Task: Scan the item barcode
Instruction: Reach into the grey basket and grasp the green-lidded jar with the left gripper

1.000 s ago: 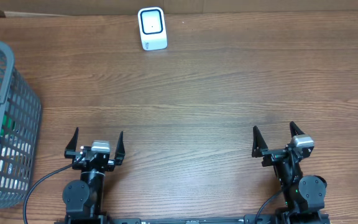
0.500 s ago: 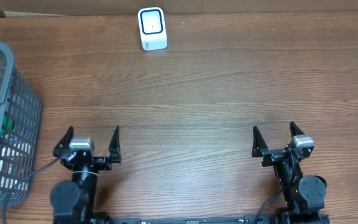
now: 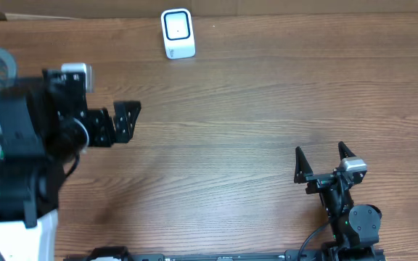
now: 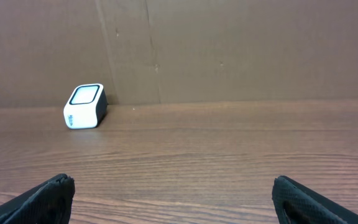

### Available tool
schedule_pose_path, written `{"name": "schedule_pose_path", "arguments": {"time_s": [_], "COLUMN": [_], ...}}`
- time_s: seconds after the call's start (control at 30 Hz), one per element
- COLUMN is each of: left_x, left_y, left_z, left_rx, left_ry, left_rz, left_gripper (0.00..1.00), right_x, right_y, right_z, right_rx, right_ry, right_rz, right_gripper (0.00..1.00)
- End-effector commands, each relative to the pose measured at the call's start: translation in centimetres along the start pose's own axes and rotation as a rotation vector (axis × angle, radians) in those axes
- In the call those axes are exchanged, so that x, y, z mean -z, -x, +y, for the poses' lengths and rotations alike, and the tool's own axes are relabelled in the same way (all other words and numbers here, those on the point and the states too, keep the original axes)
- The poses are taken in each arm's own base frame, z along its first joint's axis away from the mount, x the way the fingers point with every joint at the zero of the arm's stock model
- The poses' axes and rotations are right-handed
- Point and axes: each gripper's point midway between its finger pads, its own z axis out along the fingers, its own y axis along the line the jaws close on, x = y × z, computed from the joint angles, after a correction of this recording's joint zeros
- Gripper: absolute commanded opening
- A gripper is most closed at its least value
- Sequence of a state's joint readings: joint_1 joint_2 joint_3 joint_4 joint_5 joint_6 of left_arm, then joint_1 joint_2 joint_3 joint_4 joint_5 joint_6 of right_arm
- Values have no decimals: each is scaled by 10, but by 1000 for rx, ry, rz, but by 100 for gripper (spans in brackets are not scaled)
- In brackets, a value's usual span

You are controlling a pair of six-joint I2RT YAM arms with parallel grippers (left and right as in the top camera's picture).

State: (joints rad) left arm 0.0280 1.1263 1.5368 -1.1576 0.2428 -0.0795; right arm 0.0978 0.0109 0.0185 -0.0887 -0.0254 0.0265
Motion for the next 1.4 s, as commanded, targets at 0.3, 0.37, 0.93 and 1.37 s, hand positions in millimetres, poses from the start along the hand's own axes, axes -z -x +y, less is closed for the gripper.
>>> {"name": "schedule_pose_path", "arguments": {"time_s": [0.3,0.37,0.93,1.37], "left_x": [-46,-28,63,-27], "left_y": [27,51,8,-103], "left_z": [42,52,289,365], "left_rx": [212,230,1020,1115], "left_ry": [204,255,752,738], "left_rz": [137,87,-27,297], "left_gripper": [95,100,95,96], "right_x": [0,0,0,0], "right_y": [-2,-2,-2,-2], "right_z": [-2,-2,-2,-2], "right_rx": [1,1,1,1], "right_ry": [-10,-10,-10,-10], "right_rz": [-3,-3,-3,-3], "right_gripper": [100,100,100,100]}}
